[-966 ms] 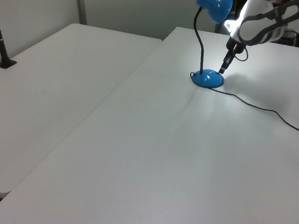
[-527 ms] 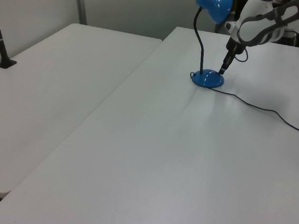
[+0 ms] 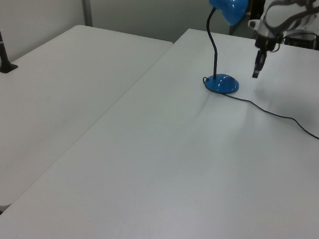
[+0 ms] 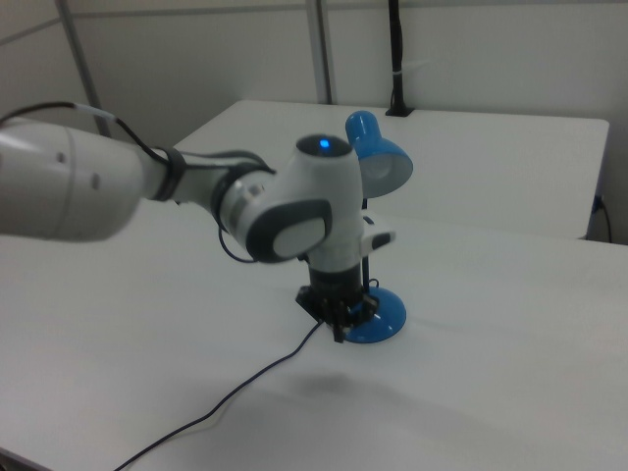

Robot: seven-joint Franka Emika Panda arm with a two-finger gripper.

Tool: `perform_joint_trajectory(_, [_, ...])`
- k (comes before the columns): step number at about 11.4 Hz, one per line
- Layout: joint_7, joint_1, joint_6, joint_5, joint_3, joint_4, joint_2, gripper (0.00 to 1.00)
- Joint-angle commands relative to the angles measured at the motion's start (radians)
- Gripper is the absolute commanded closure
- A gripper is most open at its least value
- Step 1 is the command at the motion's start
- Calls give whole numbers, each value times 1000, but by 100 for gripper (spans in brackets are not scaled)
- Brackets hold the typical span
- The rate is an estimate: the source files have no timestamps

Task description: Turn off the lamp

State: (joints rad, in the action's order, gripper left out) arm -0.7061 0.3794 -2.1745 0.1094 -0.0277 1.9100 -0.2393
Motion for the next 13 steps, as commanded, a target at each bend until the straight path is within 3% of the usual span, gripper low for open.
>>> perform_joint_trajectory(1, [-13,-7,255,-42,0,-67,77,40])
perform_joint_trajectory(2, [-10,-16,300,-42,0,-77,96,10])
perform_joint_trajectory(3, [-10,-19,320,-42,2,-78,113,0])
perform_joint_trajectory(6, [25,-71,425,-37,2,-121,185,0])
perform_joint_trajectory(10, [538,-204,503,-37,0,-247,222,0])
perform_joint_trajectory(13, [727,-286,498,-86,-3,-279,227,0])
